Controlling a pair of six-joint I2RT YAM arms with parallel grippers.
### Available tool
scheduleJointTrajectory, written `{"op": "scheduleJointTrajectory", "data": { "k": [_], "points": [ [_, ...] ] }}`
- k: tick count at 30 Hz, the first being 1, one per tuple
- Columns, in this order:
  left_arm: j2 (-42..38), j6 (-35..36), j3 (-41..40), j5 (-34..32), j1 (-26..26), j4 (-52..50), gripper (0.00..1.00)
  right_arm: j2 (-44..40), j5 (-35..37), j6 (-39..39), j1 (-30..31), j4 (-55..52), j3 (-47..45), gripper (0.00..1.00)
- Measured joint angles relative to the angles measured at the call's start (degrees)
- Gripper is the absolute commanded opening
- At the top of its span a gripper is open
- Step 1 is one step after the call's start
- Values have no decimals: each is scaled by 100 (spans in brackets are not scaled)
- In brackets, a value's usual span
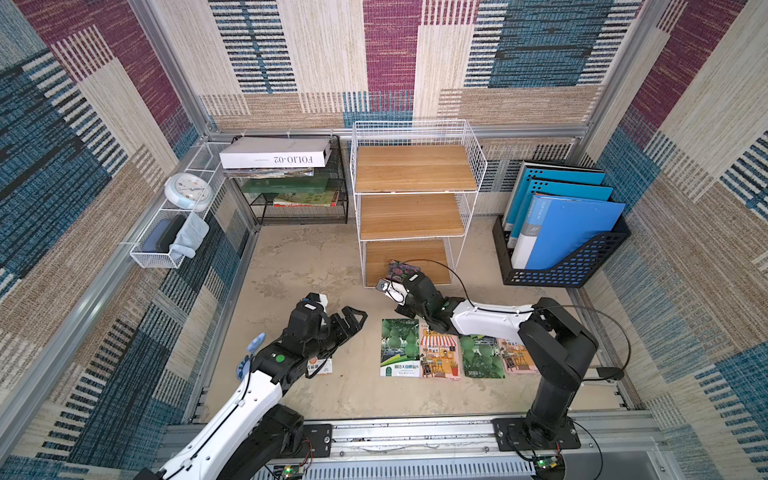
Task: Take the seed bag off the shelf
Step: Pick up the seed packet from the shelf.
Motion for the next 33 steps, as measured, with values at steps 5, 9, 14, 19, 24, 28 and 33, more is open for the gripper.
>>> {"op": "scheduleJointTrajectory", "data": {
  "k": [5, 9, 14, 19, 24, 28, 33],
  "points": [
    [678, -79, 258, 291, 149, 297, 99, -514, -85, 13, 72, 50, -221, 0],
    [940, -133, 474, 476, 221, 474, 99, -984, -85, 11, 133, 63, -413, 0],
    [940, -238, 835, 535, 273, 562, 99, -1685, -76, 9, 229, 42, -616, 0],
    [940, -334, 1029, 570, 310, 647, 99, -2225, -39, -55, 411, -240, -592, 0],
    [955, -737, 1054, 702, 328, 879, 99, -2634, -66, -98, 632, -568, -531, 0],
    [957, -1108, 1051, 831, 345, 1110, 99, -2806, -109, -122, 796, -682, -531, 0],
    [907, -1657, 1010, 846, 361, 1445, 99, -2841, -127, -170, 977, -772, -531, 0]
  ]
}}
